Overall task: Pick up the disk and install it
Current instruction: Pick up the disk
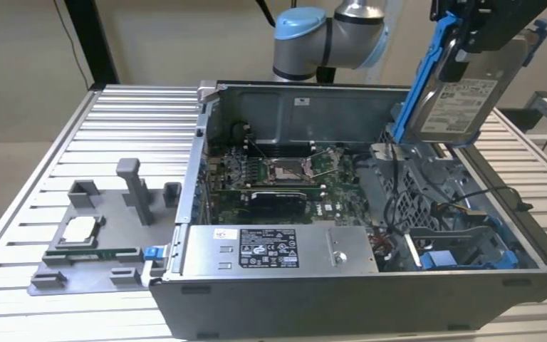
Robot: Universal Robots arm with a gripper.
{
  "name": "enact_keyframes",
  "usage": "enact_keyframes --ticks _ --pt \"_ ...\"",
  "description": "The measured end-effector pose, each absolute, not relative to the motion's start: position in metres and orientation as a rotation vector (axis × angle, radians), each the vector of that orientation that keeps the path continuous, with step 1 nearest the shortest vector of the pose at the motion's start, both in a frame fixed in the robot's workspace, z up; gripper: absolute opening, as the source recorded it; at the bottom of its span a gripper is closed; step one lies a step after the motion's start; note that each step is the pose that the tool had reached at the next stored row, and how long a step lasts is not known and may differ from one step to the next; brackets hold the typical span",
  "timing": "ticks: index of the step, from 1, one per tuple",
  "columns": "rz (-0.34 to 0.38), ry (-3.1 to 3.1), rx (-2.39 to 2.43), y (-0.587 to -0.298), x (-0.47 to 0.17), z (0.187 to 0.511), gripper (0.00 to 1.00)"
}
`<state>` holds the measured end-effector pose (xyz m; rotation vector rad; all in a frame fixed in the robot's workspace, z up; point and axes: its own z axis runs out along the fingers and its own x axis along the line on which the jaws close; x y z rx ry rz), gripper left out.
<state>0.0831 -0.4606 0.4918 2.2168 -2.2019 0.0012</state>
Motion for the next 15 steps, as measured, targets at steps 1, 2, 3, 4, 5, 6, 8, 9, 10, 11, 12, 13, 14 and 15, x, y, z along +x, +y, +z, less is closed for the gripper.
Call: enact_keyframes --ticks 1,2,3,4,5,6,8,9,10,11,12,13,14,15 --pt "0.0 -2.204 2.214 -0.462 0.083 0.492 0.0" --pt "-0.002 -2.205 2.211 -0.463 0.083 0.493 0.0" --pt "-0.004 -2.207 2.208 -0.464 0.083 0.493 0.0" --pt "-0.005 -2.209 2.205 -0.466 0.083 0.493 0.0" --pt "-0.006 -2.21 2.203 -0.467 0.083 0.494 0.0" --pt "-0.007 -2.212 2.201 -0.468 0.083 0.494 0.0" --pt "-0.007 -2.214 2.198 -0.47 0.083 0.494 0.0" --pt "-0.007 -2.215 2.197 -0.472 0.083 0.494 0.0" --pt "-0.007 -2.216 2.196 -0.473 0.083 0.494 0.0" --pt "-0.008 -2.216 2.196 -0.475 0.083 0.494 0.0" --pt "-0.008 -2.216 2.195 -0.478 0.083 0.494 0.0" --pt "-0.008 -2.217 2.195 -0.48 0.083 0.494 0.0" --pt "-0.008 -2.217 2.195 -0.483 0.083 0.494 0.0" --pt "-0.009 -2.217 2.195 -0.484 0.083 0.494 0.0"
